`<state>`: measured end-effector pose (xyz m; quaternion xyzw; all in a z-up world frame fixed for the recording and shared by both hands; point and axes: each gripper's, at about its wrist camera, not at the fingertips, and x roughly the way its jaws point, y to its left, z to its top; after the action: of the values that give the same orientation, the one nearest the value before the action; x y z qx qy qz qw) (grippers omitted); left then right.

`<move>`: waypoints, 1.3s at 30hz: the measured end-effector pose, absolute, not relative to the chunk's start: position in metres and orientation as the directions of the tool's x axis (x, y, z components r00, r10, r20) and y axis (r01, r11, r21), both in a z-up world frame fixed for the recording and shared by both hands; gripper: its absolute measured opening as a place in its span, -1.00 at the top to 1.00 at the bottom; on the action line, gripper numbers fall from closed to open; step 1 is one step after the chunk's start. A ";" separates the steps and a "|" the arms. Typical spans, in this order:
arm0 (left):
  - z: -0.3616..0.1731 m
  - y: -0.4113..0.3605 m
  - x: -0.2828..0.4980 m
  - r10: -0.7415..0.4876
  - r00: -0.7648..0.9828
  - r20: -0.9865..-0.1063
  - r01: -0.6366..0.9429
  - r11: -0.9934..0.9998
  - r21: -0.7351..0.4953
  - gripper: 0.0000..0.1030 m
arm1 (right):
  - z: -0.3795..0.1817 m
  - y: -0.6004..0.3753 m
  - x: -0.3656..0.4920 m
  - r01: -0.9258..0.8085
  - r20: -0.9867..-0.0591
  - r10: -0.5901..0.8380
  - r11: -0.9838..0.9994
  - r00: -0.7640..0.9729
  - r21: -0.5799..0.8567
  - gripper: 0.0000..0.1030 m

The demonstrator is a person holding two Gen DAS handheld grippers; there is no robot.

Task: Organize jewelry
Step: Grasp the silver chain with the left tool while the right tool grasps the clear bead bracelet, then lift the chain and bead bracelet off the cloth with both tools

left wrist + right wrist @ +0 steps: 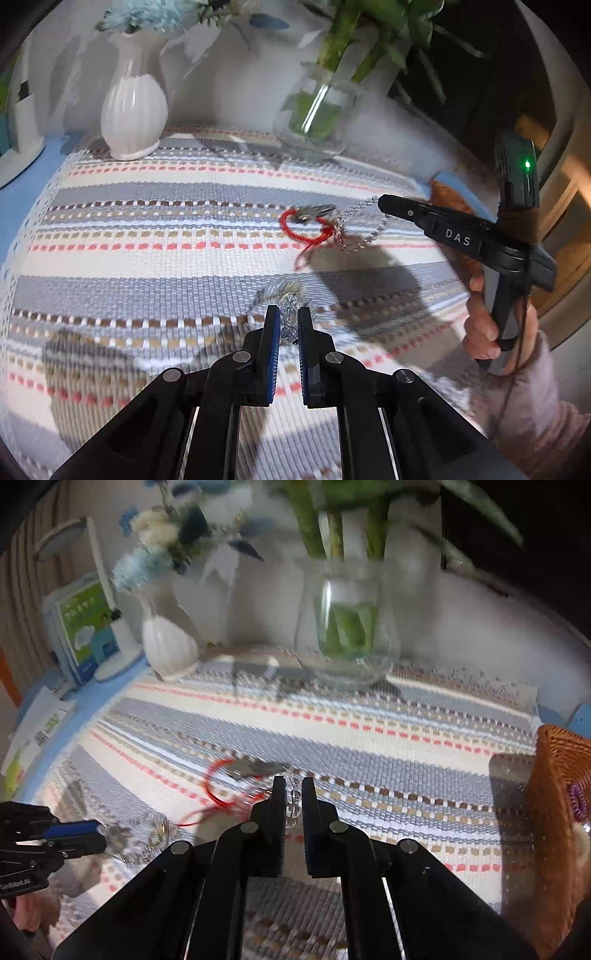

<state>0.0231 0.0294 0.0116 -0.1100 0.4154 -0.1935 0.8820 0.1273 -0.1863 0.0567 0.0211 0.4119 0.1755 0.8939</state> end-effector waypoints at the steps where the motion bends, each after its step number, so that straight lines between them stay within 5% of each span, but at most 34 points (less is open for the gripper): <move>1: 0.017 0.032 0.020 -0.444 0.585 -0.678 0.259 0.895 -0.363 0.83 | 0.064 -0.188 0.123 -0.300 -0.717 0.348 0.933 0.604 0.200 0.84; 10: 0.061 0.043 -0.004 -0.481 0.624 -0.616 0.318 0.876 -0.361 0.83 | 0.109 -0.205 0.067 -0.298 -0.681 0.429 0.903 0.593 0.309 0.84; 21: 0.028 0.068 0.002 -0.474 0.580 -0.663 0.249 0.878 -0.410 0.83 | 0.043 -0.235 0.033 -0.165 -0.828 0.334 0.943 0.451 0.291 0.84; 39: 0.046 0.080 0.030 -0.479 0.603 -0.638 0.257 0.874 -0.413 0.83 | 0.034 -0.245 0.032 -0.134 -0.828 0.337 0.941 0.447 0.311 0.83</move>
<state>0.0300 0.0798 0.0462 -0.1409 0.3940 -0.2079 0.8841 0.0320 -0.2454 0.0343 0.1004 0.5068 0.1395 0.8448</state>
